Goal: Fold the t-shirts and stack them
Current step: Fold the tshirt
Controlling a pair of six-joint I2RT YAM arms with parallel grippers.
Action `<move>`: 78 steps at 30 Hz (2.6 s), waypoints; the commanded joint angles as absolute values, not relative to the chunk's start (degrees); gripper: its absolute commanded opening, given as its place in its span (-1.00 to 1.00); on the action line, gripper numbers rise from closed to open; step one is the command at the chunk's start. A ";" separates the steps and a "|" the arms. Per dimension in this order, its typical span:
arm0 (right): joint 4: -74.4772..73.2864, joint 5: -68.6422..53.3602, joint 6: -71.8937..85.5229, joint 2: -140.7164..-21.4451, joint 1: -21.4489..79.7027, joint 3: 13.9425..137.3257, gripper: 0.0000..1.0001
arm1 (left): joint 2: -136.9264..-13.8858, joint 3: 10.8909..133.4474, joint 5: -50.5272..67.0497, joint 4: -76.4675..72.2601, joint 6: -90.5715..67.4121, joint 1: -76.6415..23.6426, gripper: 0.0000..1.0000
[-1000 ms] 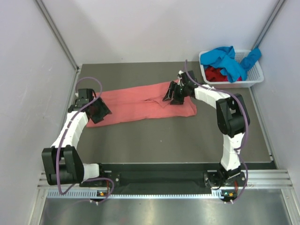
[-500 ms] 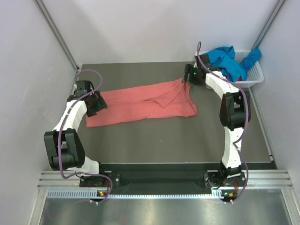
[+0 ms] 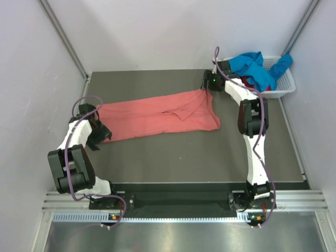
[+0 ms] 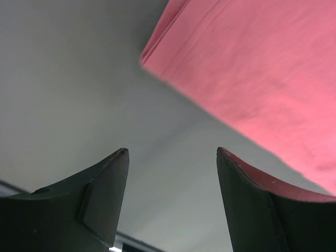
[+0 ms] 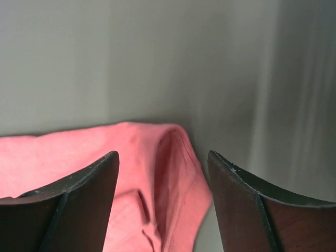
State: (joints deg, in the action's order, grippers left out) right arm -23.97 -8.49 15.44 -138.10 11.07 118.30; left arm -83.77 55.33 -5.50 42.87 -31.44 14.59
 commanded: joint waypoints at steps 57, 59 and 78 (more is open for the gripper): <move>-15.91 -15.73 18.72 -144.84 11.78 122.17 -0.87 | -98.08 57.57 0.61 32.07 -42.63 24.96 -0.86; -15.12 -15.65 19.59 -145.37 11.95 123.39 -0.93 | -98.00 57.13 0.88 32.69 -42.63 24.87 -1.00; 7.99 -16.70 35.24 -156.79 13.71 137.55 -1.00 | -61.01 29.19 5.01 45.35 -52.54 13.64 -1.00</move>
